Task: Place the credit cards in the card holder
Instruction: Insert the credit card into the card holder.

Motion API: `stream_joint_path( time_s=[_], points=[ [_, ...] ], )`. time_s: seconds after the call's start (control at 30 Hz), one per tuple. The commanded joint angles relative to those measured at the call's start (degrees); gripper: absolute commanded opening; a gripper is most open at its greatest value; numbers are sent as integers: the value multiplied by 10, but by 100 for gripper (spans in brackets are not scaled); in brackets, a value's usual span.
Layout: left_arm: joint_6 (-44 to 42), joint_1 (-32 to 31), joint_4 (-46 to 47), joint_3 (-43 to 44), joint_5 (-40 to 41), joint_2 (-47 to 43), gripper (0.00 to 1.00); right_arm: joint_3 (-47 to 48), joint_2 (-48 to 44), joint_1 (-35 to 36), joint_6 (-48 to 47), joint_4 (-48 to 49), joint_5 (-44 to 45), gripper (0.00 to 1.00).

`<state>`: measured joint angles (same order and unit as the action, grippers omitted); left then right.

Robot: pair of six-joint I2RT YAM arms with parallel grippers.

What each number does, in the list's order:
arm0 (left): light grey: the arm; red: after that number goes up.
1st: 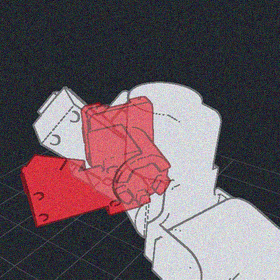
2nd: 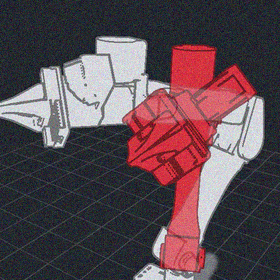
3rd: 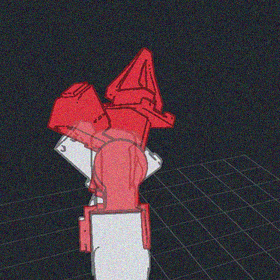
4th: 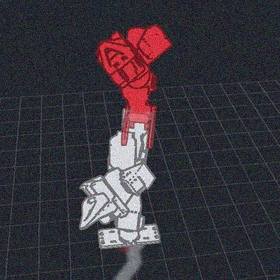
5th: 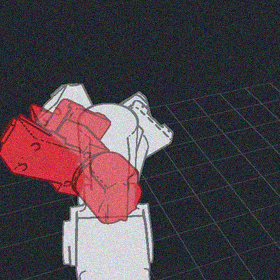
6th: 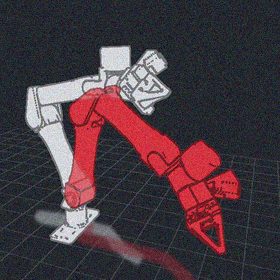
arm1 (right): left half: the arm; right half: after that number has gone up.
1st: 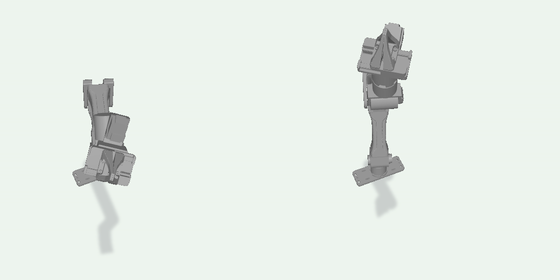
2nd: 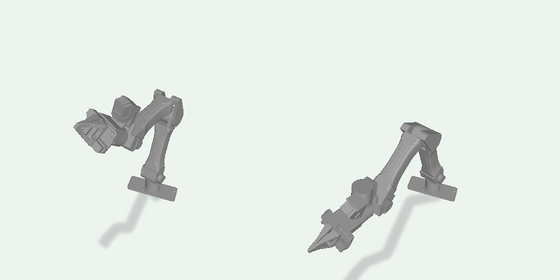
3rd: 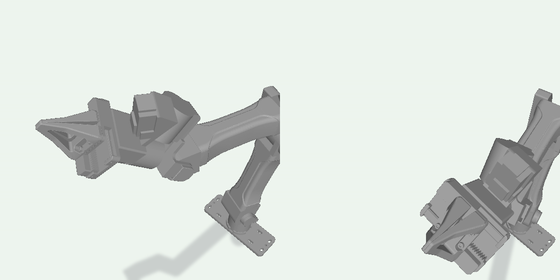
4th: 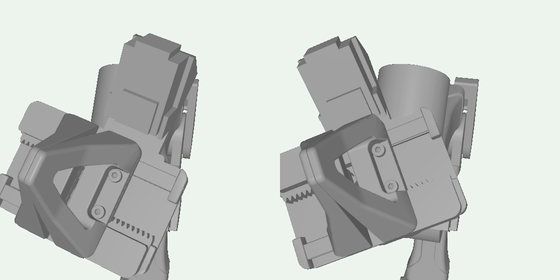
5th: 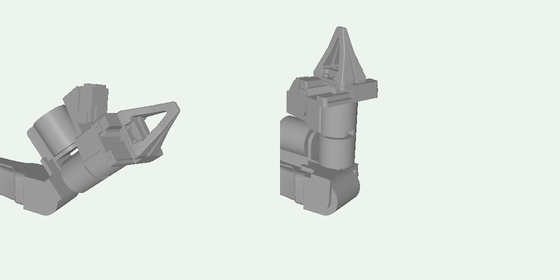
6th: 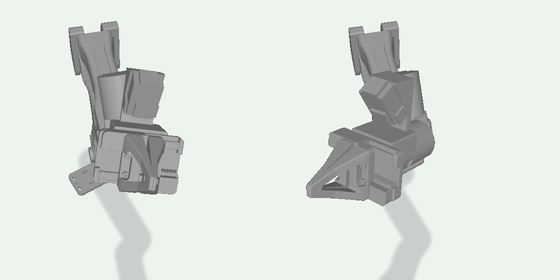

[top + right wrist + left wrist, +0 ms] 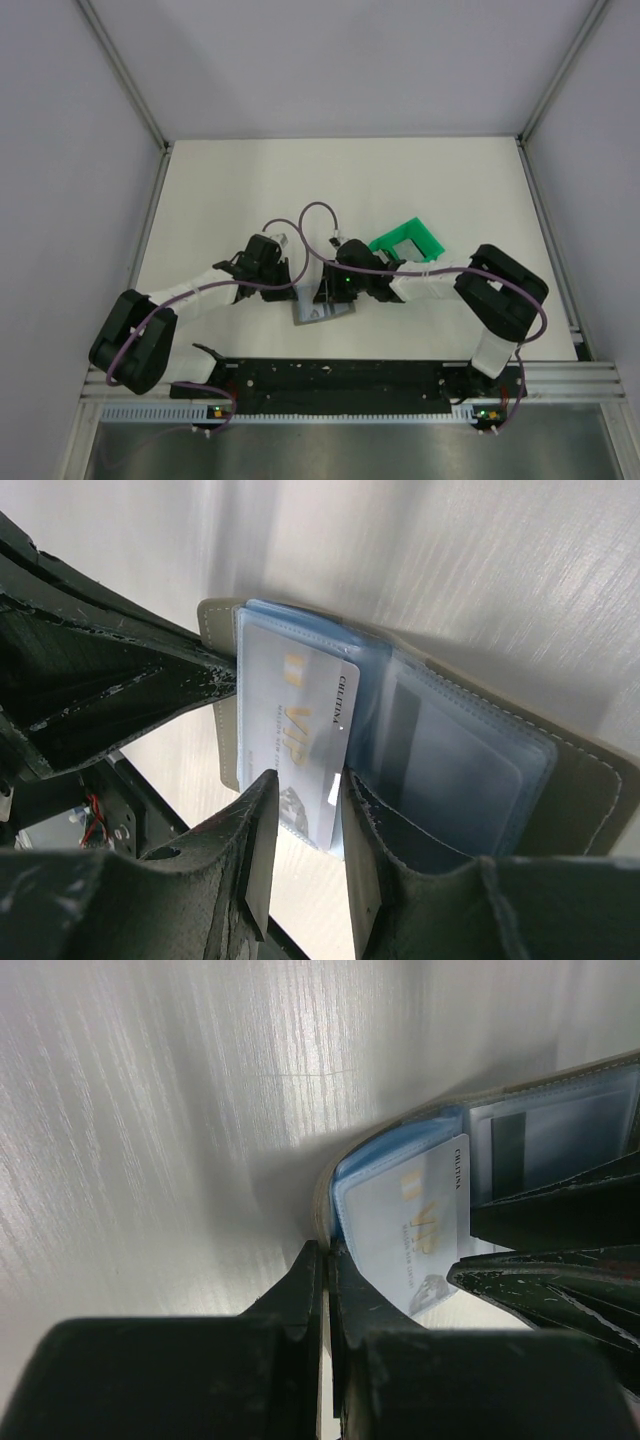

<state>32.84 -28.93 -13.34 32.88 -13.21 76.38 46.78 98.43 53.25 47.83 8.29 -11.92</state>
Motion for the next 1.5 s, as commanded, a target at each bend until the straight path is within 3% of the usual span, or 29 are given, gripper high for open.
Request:
stream_joint_path(
  time_s=[0.0, 0.37, 0.87, 1.33, 1.47],
  points=[
    [3, 0, 26, -4, -10, -9, 0, 32, 11, 13, -4, 30, -25, 31],
    [0, 0, 26, -1, -13, -9, 0, 42, 9, 21, -20, 27, -33, 31],
    [-25, 0, 0, -1, -21, -21, 0, 19, -118, 20, -60, -77, 146, 35],
    [-11, 0, -10, 5, -19, -35, 0, 15, -189, 4, -76, -129, 184, 44],
    [-12, 0, -26, 16, -6, -37, 5, 5, -230, -17, -80, -147, 190, 46]
  ],
)
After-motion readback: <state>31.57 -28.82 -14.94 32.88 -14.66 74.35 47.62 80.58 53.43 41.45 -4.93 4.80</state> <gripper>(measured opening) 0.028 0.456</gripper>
